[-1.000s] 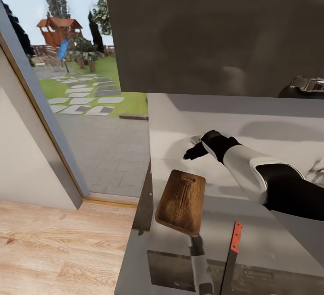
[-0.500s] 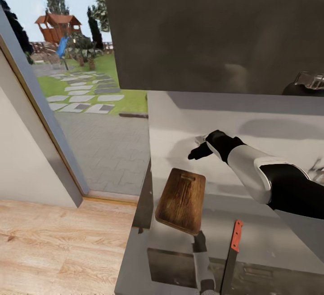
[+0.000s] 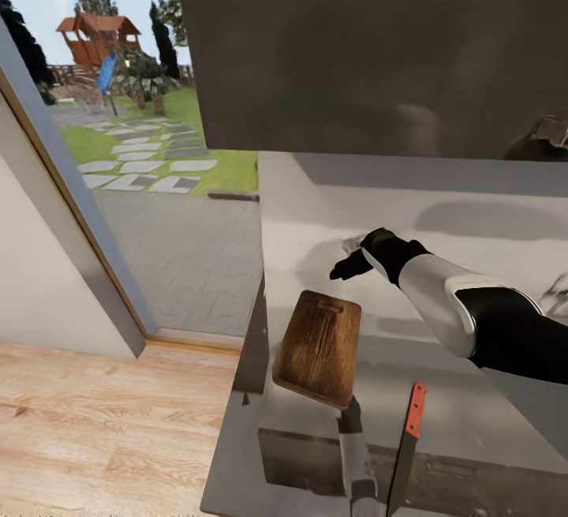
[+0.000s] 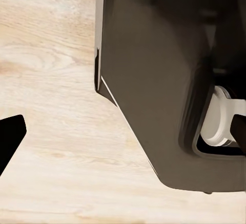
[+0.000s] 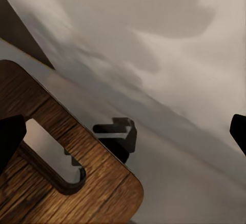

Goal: In the kitchen, take the Vidalia onion out of the sink, dice it on the chopping board with the paring knife, put the diced onion into the bowl on the countertop, then place both the paring knife and the chopping board into the sink.

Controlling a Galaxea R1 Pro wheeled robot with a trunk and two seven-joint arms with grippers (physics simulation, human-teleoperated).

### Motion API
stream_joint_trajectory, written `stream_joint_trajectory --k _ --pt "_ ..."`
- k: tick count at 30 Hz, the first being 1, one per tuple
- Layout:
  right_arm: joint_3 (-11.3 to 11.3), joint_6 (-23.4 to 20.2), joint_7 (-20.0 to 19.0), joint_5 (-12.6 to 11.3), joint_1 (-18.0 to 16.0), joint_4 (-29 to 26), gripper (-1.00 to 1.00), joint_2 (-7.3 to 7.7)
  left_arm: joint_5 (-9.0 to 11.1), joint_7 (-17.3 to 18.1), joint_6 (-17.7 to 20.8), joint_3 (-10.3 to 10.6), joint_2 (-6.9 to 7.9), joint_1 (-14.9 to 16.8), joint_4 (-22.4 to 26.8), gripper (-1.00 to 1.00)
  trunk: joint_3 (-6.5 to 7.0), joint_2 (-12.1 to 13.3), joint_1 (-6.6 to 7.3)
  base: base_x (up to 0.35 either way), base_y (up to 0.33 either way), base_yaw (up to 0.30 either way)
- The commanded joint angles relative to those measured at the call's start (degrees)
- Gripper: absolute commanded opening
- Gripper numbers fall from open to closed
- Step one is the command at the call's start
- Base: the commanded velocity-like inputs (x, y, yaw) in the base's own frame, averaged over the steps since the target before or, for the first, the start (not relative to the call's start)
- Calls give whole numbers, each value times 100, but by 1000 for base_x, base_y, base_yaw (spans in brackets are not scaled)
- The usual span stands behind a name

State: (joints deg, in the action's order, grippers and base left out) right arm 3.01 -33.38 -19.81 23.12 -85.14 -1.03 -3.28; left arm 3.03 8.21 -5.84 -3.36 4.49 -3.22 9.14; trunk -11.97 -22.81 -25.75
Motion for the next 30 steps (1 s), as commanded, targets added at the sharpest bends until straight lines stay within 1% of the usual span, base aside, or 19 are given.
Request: stream_joint_trajectory --k 1,14,18,23,30 --pt "31 -20 -49 43 -3 -11 100 -4 31 40 4 -33 0 -3 9 100 -19 -11 -3 0 0 0" --pt "37 -20 -49 48 54 -10 100 -11 31 40 4 -33 0 -3 9 100 -139 -11 -3 0 0 0" --pt "35 -20 -49 122 64 -11 100 -8 31 40 4 -33 0 -3 9 100 -176 -11 -3 0 0 0" --pt "33 -20 -49 302 76 -8 100 -7 31 40 4 -33 0 -3 9 100 -222 -11 -3 0 0 0" --pt "33 -20 -49 338 84 -7 100 -6 31 40 4 -33 0 -3 9 100 -286 -11 -3 0 0 0"
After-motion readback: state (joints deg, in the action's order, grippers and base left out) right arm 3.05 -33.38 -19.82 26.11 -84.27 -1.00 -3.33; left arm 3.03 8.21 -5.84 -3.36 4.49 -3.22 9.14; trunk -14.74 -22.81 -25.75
